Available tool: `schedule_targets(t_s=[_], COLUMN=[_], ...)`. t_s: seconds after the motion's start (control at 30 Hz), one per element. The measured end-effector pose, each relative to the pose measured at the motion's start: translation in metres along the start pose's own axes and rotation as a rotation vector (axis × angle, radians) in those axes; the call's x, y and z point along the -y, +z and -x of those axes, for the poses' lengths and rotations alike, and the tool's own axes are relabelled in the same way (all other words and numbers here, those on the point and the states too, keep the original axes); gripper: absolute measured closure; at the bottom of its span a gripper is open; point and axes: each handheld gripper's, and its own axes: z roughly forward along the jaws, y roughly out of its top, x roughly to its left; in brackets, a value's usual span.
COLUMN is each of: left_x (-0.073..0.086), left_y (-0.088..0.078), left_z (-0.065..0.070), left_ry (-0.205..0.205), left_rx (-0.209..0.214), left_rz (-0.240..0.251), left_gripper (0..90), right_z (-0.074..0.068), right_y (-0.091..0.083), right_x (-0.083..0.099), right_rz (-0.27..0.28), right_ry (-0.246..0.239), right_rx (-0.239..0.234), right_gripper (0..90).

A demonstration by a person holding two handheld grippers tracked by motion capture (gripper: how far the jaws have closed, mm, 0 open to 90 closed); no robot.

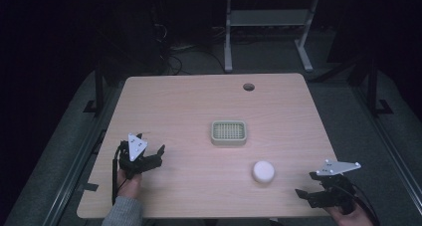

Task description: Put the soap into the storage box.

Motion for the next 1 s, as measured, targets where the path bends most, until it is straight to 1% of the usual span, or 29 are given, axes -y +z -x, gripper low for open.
schedule_targets(t_s=[0.07,0.1,0.17,0.23,0.4,0.43,0.5,0.8,0.93,0.97,1.0], left_x=[0.0,0.0,0.0,0.0,-0.001,-0.001,-0.001,-0.001,0.0,0.0,0.0], left_y=[0.0,0.0,0.0,-0.001,-0.001,-0.001,-0.001,-0.001,-0.001,-0.001,-0.001], left_z=[0.0,-0.001,-0.001,0.0,0.0,0.0,0.0,0.0,-0.001,-0.001,-0.001], left_ry=[0.002,-0.004,-0.002,0.0,0.001,0.0,0.002,0.001,-0.003,-0.006,-0.006], left_rx=[-0.004,-0.003,-0.004,-0.004,-0.006,-0.005,-0.006,-0.008,-0.008,-0.007,-0.006], left_rz=[0.0,0.0,0.002,0.003,0.003,0.003,0.003,0.003,0.004,0.006,0.005], left_gripper=[14.8,14.8,14.8,14.8,14.8,14.8,14.8,14.8,14.8,14.8,14.8], right_z=[0.0,0.0,0.0,-0.002,-0.003,-0.004,-0.004,-0.008,-0.01,-0.011,-0.012], right_y=[0.001,0.001,0.002,0.001,-0.001,-0.001,-0.002,0.0,0.001,0.003,0.003], right_x=[-0.003,-0.004,-0.005,-0.01,-0.017,-0.019,-0.02,-0.04,-0.046,-0.05,-0.052], right_rz=[-0.017,-0.022,-0.024,-0.034,-0.045,-0.054,-0.061,-0.099,-0.108,-0.11,-0.115], right_ry=[0.006,0.002,0.0,-0.011,-0.025,-0.029,-0.028,-0.076,-0.085,-0.099,-0.103], right_rx=[-0.006,-0.008,-0.009,-0.013,-0.011,-0.011,-0.008,-0.015,-0.02,-0.025,-0.025], right_gripper=[19.7,19.4,19.2,18.9,18.6,18.5,18.5,18.0,17.7,17.7,17.6])
